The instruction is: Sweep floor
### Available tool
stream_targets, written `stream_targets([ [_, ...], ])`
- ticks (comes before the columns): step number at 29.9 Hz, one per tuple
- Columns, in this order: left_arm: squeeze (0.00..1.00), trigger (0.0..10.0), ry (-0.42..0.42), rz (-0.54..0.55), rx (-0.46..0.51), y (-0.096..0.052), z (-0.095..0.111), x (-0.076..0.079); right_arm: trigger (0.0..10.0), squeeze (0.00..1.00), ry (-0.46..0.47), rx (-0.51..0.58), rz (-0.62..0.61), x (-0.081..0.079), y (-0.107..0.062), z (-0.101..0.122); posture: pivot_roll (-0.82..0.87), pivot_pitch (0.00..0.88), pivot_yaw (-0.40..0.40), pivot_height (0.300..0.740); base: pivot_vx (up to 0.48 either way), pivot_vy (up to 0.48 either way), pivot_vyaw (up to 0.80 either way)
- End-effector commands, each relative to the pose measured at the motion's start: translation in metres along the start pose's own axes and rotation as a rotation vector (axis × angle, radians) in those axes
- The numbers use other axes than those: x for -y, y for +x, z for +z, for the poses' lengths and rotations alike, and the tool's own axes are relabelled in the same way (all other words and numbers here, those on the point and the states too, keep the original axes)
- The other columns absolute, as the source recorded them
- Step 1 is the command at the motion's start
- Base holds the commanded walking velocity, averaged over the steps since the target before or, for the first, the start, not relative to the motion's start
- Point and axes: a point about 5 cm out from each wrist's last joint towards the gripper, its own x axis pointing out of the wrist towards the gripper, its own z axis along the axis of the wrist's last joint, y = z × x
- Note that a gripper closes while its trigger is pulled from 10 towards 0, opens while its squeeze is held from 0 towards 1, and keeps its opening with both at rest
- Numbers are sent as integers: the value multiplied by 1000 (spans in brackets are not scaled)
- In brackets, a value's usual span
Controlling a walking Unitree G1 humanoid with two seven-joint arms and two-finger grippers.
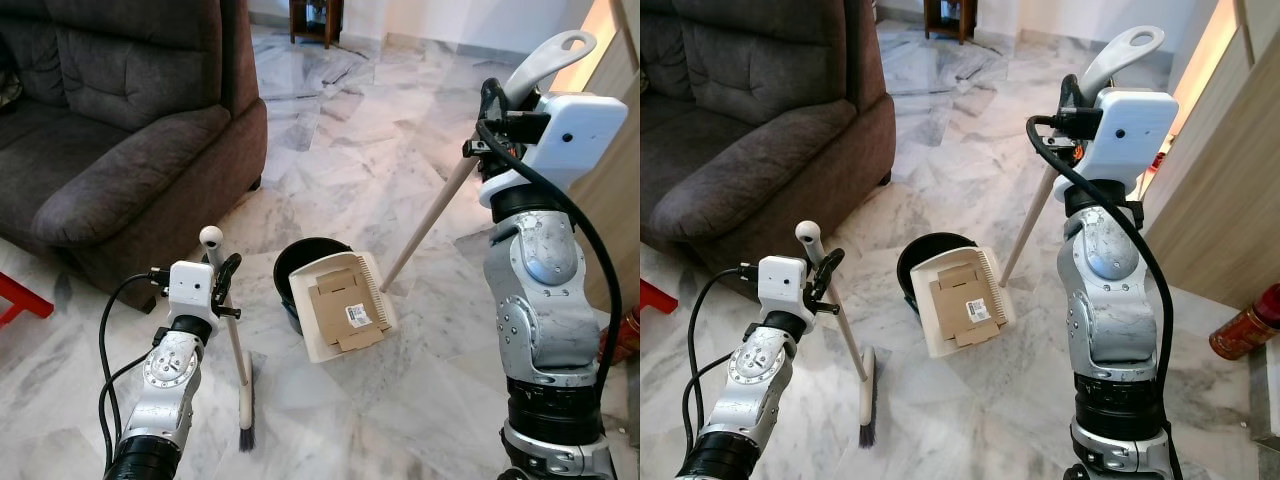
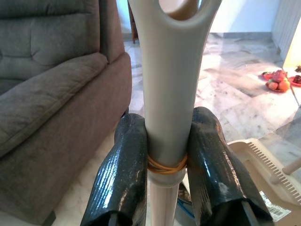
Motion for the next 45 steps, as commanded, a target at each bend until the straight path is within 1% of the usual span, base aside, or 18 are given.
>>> stream_targets([
  [1, 0, 10000, 10, 7, 41, 3, 9, -3, 10000, 0, 10, 91, 9, -2, 3, 18, -11, 77, 9, 740, 251, 0, 0],
  [32, 0, 10000, 10, 7, 48, 4, 10, -3, 10000, 0, 17, 108, 20, -4, 4, 20, -7, 72, 8, 740, 257, 0, 0],
  [36, 0, 10000, 9, 7, 49, 4, 10, -3, 10000, 0, 18, 117, 30, -6, 4, 21, -7, 72, 8, 740, 263, 0, 550],
  [45, 0, 10000, 9, 8, 50, 5, 10, -3, 10000, 0, 28, 123, 40, -8, 4, 21, -6, 64, 7, 740, 262, 0, 0],
])
